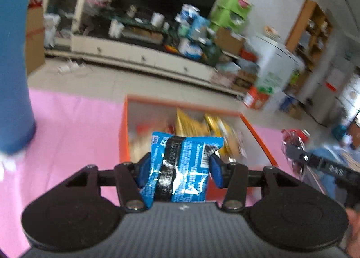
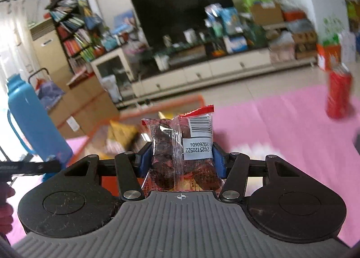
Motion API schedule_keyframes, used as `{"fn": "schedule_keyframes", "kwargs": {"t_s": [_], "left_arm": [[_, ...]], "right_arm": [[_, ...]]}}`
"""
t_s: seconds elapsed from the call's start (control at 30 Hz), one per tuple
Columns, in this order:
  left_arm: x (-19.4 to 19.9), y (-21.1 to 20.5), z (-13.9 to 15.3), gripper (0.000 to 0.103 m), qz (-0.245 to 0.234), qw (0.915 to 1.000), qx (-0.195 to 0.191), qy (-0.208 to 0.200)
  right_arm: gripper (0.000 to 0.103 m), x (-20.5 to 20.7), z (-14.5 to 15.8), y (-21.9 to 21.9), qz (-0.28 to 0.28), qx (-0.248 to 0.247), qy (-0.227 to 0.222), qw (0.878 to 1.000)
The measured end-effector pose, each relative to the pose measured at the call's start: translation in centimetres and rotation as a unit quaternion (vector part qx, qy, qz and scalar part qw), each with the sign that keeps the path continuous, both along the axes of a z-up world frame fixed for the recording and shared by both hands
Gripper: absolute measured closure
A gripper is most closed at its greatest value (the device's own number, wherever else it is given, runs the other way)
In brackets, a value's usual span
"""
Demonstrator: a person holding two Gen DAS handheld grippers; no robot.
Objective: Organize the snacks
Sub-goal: 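Carry both packets over the orange box and open both tools to drop them, then move left tool to the Wangwang rice cracker packet while right tool approaches the green-banded cake packet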
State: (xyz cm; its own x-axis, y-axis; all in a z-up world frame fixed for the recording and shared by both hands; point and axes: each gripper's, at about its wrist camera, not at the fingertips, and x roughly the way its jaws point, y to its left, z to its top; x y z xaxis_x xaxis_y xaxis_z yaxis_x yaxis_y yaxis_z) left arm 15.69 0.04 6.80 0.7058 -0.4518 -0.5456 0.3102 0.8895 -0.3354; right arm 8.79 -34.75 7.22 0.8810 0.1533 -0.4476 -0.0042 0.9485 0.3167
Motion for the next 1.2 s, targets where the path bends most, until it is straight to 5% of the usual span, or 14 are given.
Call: {"fn": "schedule_keyframes", "kwargs": {"t_s": [0.27,0.4,0.5,0.57,0.67,0.73,0.77,0.83,0.87,1.0,1.13,1.2], "left_arm": [[8.9,-3.5,-2.5,0.053,0.054,0.9984,0.014,0.0],[10.5,-5.0,-4.9,0.051,0.062,0.9958,0.068,-0.004],[10.1,-6.3,-5.4,0.041,0.049,0.9905,0.124,-0.031],[9.5,-7.4,-5.8,0.025,0.043,0.9851,0.16,-0.047],[8.8,-7.7,-4.9,0.024,0.046,0.9829,0.166,-0.065],[7.9,-6.8,-3.2,0.02,0.05,0.9869,0.133,-0.077],[7.4,-6.2,-2.1,0.01,0.055,0.9888,0.111,-0.083],[5.8,-5.3,0.0,0.001,0.067,0.9892,0.083,-0.1],[4.9,-4.9,0.8,0.001,0.067,0.9888,0.077,-0.108],[0.2,-3.6,2.8,0.001,0.06,0.9897,0.064,-0.113],[-5.8,-1.9,-0.3,0.001,0.045,0.9926,0.076,-0.084],[-7.2,-1.5,-3.7,0.001,0.033,0.9958,0.078,-0.035]], "right_arm": [[0.065,10.9,-0.8,3.3,0.005,-0.026,-0.003,1.0],[0.064,14.4,-3.3,4.4,0.004,-0.036,0.021,0.999],[0.06,15.8,-4.4,5.0,0.001,-0.059,0.034,0.998],[0.057,15.9,-4.5,5.1,-0.002,-0.068,0.037,0.997],[0.044,15.9,-4.3,5.8,0.0,-0.092,0.048,0.995],[0.04,15.0,-3.5,5.9,0.002,-0.083,0.036,0.996],[0.036,14.2,-2.8,5.8,0.003,-0.073,0.024,0.997],[0.021,12.4,-0.8,5.4,0.004,-0.057,-0.007,0.998],[0.013,11.4,0.2,5.3,0.001,-0.056,-0.02,0.998],[0.011,6.5,2.7,5.1,-0.004,-0.069,-0.046,0.997],[0.009,0.1,0.3,4.6,-0.005,-0.07,-0.025,0.997],[0.011,-2.1,-2.6,4.5,-0.002,-0.067,0.034,0.997]]}}
